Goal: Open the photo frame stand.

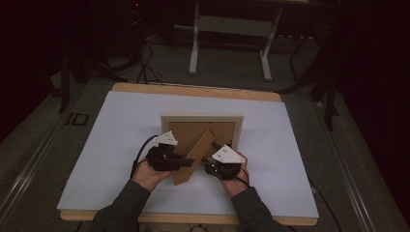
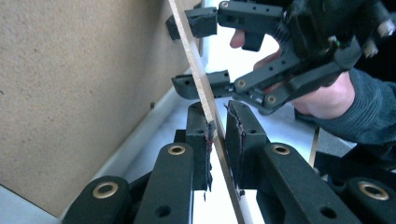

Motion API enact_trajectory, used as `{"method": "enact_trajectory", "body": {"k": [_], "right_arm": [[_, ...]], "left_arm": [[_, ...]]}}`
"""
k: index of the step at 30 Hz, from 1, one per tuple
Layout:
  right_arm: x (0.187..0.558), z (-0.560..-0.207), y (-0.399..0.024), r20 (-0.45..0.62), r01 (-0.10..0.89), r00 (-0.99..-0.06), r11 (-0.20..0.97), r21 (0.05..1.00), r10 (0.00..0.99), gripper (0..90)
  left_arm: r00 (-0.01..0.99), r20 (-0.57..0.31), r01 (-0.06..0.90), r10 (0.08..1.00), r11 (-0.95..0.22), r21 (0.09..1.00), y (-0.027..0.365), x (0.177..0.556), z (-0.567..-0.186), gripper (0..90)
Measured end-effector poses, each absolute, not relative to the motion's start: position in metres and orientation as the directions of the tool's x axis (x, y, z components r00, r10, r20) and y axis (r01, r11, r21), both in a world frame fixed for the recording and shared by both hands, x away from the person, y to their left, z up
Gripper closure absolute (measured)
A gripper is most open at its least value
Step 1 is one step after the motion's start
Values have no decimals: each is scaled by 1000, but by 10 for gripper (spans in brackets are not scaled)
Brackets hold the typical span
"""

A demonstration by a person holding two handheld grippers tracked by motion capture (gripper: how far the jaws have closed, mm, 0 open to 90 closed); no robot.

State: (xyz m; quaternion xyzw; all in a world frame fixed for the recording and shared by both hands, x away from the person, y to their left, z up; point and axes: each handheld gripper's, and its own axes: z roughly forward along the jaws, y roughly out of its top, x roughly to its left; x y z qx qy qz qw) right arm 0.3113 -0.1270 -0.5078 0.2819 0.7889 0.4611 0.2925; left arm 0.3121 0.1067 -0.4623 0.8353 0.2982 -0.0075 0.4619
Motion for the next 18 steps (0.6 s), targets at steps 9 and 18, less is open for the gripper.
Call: {"method": "enact_trajectory", "body": {"k": [9, 18], "right_arm": [[307, -507, -142, -167, 204, -684, 406, 891, 710, 419], [301, -503, -177, -143, 239, -648, 378, 894, 748, 419]], "left_arm": [[829, -253, 476, 498, -393, 787, 106, 301, -470, 828], [833, -238, 461, 499, -389, 798, 106, 295, -475, 840]]}}
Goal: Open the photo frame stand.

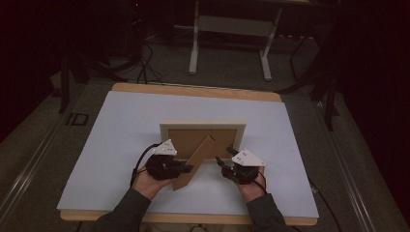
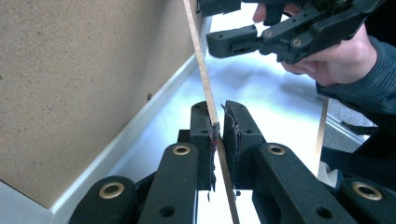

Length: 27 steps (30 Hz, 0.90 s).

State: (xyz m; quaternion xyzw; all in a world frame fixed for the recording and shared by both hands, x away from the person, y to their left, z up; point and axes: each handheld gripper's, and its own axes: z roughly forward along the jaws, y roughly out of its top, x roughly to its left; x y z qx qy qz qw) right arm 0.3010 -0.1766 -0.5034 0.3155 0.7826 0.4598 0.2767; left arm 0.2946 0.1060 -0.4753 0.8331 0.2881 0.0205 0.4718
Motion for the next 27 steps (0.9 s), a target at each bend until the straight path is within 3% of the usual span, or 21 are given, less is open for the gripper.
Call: {"method": "enact_trajectory", "body": {"k": [14, 18, 27], "right_arm": [[306, -485, -224, -100, 270, -551, 290, 918, 828, 373], [319, -482, -227, -73, 274, -588, 283, 919, 806, 299], [342, -480, -220, -8, 269, -685, 263, 926, 728, 307]], "left_arm": [[839, -222, 446, 497, -393, 804, 106, 292, -477, 839], [841, -216, 441, 497, -396, 805, 106, 292, -477, 839], [848, -201, 431, 491, -414, 802, 105, 290, -478, 841]]}}
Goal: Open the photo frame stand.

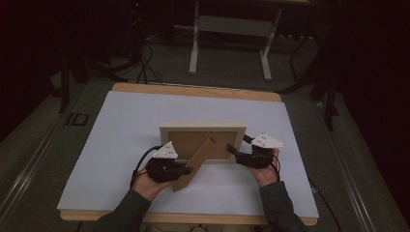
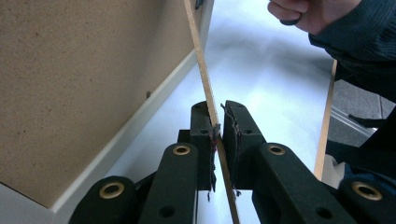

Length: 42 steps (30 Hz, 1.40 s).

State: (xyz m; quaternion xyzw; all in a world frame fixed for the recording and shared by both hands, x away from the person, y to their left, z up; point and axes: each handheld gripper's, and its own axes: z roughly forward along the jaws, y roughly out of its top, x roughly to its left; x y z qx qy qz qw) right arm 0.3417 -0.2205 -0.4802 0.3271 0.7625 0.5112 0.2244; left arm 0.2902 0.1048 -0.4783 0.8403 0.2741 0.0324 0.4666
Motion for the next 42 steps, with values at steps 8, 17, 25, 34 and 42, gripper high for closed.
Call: {"method": "enact_trajectory", "body": {"k": [8, 17, 25, 34, 42], "right_arm": [[344, -480, -215, -26, 250, -721, 295, 922, 692, 398], [342, -480, -215, -39, 235, -726, 301, 924, 686, 438], [333, -482, -215, -112, 186, -702, 334, 924, 703, 462], [331, -485, -208, -197, 147, -637, 368, 918, 746, 503], [333, -487, -200, -221, 142, -598, 373, 917, 770, 508]], "left_arm": [[850, -182, 419, 494, -424, 803, 104, 290, -478, 840], [854, -160, 406, 496, -442, 799, 103, 289, -479, 843], [855, -132, 392, 502, -457, 798, 100, 290, -480, 845], [840, -88, 376, 535, -458, 806, 96, 297, -484, 839], [826, -72, 373, 559, -447, 813, 97, 301, -489, 832]]}}
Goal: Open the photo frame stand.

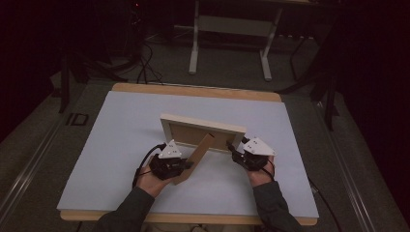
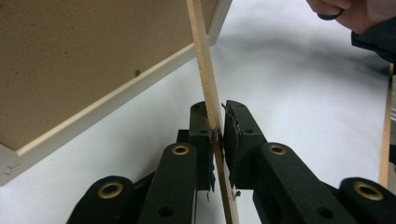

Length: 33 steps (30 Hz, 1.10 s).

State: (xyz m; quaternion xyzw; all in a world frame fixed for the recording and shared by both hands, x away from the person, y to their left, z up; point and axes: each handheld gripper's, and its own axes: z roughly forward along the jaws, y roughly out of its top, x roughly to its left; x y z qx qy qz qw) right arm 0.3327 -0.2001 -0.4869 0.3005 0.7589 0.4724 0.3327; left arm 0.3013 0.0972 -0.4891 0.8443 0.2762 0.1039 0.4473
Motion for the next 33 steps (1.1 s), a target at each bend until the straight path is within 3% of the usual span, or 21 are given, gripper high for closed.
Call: {"method": "enact_trajectory", "body": {"k": [33], "right_arm": [[318, -497, -191, -285, 96, -559, 402, 911, 779, 518]], "left_arm": [[827, -38, 358, 561, -472, 806, 92, 290, -503, 823]]}}
